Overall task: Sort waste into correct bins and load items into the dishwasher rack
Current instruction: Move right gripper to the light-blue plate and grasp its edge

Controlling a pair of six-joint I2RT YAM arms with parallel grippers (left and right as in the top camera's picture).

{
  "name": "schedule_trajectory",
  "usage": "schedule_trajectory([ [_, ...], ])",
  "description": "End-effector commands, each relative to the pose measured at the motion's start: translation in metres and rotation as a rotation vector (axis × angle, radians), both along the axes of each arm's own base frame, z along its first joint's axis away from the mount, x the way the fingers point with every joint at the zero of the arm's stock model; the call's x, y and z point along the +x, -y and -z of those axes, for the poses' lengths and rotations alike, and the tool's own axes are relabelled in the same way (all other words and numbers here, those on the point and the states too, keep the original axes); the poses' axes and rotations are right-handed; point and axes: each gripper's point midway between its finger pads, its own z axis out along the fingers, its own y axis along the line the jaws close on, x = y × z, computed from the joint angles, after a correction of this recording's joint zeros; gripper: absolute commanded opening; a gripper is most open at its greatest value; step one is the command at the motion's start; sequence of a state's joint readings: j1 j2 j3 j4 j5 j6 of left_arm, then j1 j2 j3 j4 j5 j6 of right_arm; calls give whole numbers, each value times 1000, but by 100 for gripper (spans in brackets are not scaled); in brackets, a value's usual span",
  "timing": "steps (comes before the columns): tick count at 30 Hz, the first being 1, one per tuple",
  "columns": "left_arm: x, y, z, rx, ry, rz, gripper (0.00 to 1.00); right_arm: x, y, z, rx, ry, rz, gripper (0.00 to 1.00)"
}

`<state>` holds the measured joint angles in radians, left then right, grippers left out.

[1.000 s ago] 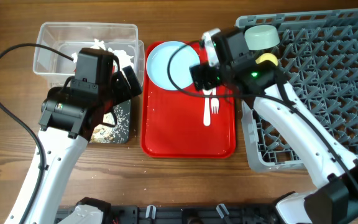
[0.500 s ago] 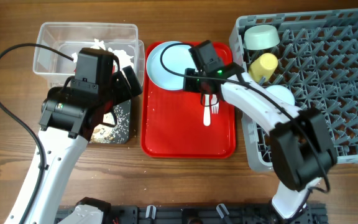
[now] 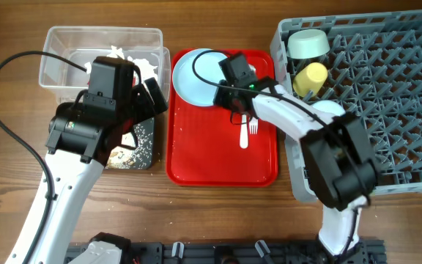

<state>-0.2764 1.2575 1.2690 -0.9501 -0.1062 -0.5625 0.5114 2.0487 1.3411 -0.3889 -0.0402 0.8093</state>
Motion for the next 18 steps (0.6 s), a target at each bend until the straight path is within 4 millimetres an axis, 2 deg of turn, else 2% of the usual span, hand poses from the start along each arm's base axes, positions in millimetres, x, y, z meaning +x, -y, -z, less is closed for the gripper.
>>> schedule_trajectory([
  [1,1,-1,-2,-2,5,1,100,-5,0,20,15,-58,44,31],
  [6,1,-1,-2,-2,5,1,100,-5,4,22,14,-71,59,15],
  [8,1,-1,-2,-2,5,1,100,-6,4,22,23,-83,59,5],
  [13,1,-1,-2,-2,5,1,100,-8,11,14,44,-138,43,4],
  [15,1,-1,-2,-2,5,1,100,-4,19,3,31,-127,25,4],
  [17,1,-1,-2,-2,5,1,100,5,28,-20,26,-78,-7,4],
  [18,1,-1,-2,-2,5,1,100,13,32,-39,29,-32,-26,4],
])
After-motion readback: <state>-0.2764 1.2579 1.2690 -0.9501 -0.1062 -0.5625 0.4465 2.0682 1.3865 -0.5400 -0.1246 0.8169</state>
